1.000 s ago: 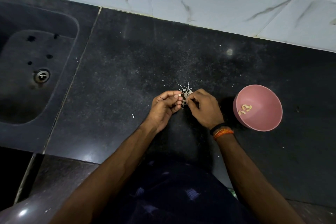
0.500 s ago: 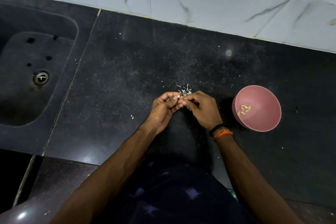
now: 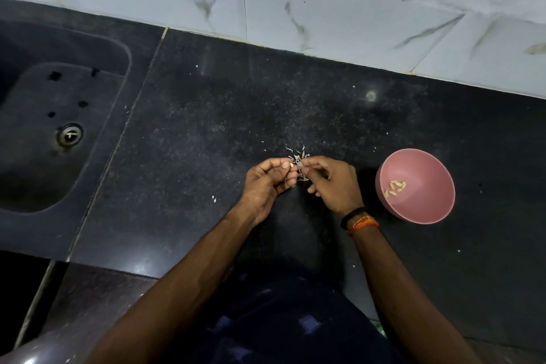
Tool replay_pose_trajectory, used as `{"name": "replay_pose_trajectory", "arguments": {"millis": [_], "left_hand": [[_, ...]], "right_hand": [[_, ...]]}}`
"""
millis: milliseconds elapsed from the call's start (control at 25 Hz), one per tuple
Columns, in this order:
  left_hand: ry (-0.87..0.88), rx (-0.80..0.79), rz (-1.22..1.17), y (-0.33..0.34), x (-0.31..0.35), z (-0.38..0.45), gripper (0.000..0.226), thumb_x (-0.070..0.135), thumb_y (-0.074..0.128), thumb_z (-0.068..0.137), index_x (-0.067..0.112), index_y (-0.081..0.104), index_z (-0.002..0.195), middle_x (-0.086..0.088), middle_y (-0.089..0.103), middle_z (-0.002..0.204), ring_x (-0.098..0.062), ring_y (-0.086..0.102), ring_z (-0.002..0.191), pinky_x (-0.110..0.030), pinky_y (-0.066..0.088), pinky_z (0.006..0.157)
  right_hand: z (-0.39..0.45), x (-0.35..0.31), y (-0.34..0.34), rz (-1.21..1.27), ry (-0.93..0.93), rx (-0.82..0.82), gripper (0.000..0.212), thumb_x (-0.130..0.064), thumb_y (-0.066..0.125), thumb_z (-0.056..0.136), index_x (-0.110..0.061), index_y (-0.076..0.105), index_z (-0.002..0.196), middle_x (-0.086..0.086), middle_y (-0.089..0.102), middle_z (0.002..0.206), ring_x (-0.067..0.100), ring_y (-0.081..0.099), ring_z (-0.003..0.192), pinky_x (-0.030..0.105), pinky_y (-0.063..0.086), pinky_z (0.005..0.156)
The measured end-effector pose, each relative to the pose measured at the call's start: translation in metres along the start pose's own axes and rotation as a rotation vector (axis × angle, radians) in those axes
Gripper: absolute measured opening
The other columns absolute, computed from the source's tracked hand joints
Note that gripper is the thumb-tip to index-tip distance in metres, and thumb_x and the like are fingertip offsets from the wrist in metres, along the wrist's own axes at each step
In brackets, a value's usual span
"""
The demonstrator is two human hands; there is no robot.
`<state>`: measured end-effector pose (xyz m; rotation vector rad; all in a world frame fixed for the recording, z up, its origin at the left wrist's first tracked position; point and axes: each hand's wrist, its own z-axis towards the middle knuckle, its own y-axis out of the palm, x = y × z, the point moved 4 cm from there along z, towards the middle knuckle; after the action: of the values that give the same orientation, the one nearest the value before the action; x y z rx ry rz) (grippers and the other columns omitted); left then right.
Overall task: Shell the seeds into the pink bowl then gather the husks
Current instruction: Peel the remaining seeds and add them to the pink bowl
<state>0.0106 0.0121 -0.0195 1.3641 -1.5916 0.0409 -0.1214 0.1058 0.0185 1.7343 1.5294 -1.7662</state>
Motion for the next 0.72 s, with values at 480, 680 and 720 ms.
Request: {"name": "replay_pose_trajectory", "arguments": {"millis": [480,680,720], "left_hand": [[0.014,0.024,-0.080,-0.001,0.001,0.002,0.013,-0.004,0.058,0.095,-0.003,0.065,0.106,-0.010,0.074,0.090,-0.015,0.072,0.081,-0.028,0.060,0.080],[0.012,0.040,-0.081,-0.004,0.000,0.003,0.014,-0.005,0.059,0.094,-0.001,0.066,0.104,-0.012,0.075,0.093,-0.016,0.073,0.082,-0.029,0.061,0.081],[0.011,0.040,-0.074,-0.004,0.000,0.003,0.014,-0.007,0.059,0.093,-0.001,0.066,0.104,-0.012,0.075,0.092,-0.017,0.073,0.082,-0.029,0.061,0.081]], "right_hand": [[0.005,-0.011,-0.004,-0.403,-0.182,0.123,0.008,-0.014,0.075,0.085,-0.022,0.074,0.085,-0.008,0.068,0.087,0.009,0.063,0.078,0.037,0.057,0.074],[0.003,-0.004,0.002,-0.278,-0.163,0.059,0.033,0.000,0.063,0.086,-0.022,0.078,0.107,-0.008,0.076,0.105,0.009,0.073,0.091,0.038,0.060,0.087],[0.003,-0.003,0.002,-0.284,-0.163,0.072,0.029,-0.007,0.066,0.089,-0.024,0.076,0.109,-0.008,0.076,0.104,0.010,0.073,0.088,0.038,0.060,0.085]]}}
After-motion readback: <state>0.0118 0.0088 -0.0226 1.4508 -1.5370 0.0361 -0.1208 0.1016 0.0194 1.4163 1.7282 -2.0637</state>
